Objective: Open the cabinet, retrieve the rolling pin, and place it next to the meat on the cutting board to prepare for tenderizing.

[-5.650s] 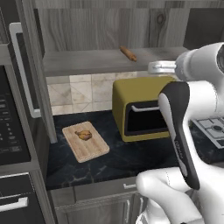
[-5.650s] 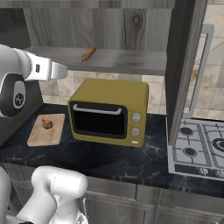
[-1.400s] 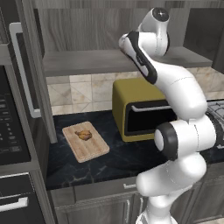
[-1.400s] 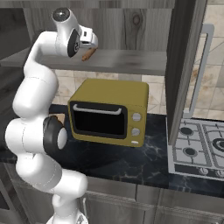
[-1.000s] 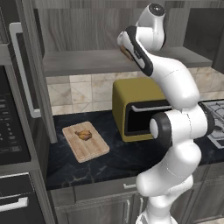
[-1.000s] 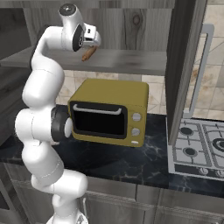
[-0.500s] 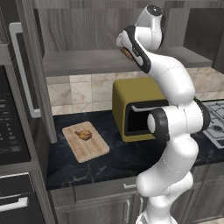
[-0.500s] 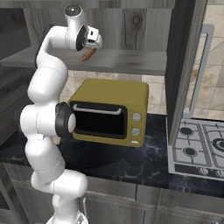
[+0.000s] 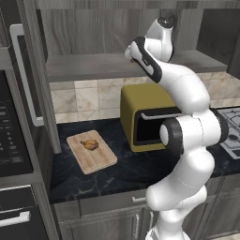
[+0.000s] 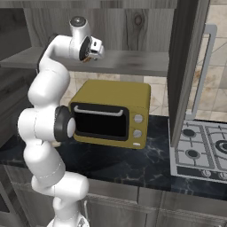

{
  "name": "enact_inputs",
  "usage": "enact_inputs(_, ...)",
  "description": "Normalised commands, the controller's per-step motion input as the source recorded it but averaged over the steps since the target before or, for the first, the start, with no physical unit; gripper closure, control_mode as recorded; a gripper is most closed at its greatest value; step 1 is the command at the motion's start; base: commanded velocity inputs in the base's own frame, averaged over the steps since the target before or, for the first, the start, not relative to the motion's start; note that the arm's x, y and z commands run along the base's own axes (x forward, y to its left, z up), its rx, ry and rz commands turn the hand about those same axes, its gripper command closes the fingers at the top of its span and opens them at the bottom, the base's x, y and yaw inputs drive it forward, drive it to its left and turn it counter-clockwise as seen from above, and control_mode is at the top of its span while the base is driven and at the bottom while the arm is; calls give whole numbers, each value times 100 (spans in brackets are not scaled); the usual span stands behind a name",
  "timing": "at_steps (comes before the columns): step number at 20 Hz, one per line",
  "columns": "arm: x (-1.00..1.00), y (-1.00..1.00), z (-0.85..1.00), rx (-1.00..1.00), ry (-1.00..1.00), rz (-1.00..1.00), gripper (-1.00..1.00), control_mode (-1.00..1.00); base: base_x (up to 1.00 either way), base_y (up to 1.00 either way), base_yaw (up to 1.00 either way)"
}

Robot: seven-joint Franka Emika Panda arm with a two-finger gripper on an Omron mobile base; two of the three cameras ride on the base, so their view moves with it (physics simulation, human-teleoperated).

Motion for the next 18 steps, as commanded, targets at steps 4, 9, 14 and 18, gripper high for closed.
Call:
enact_inputs(4, 5, 0, -48, 2, 7, 0, 100, -100, 0, 0, 0)
enact_inputs(9, 0, 0, -24, 5, 3, 0, 100, -100, 0, 0, 0)
enact_inputs(14, 0, 0, -22, 5, 0, 0, 100, -100, 0, 0, 0)
enact_inputs(18, 0, 0, -13, 3, 3, 0, 100, -100, 0, 0, 0)
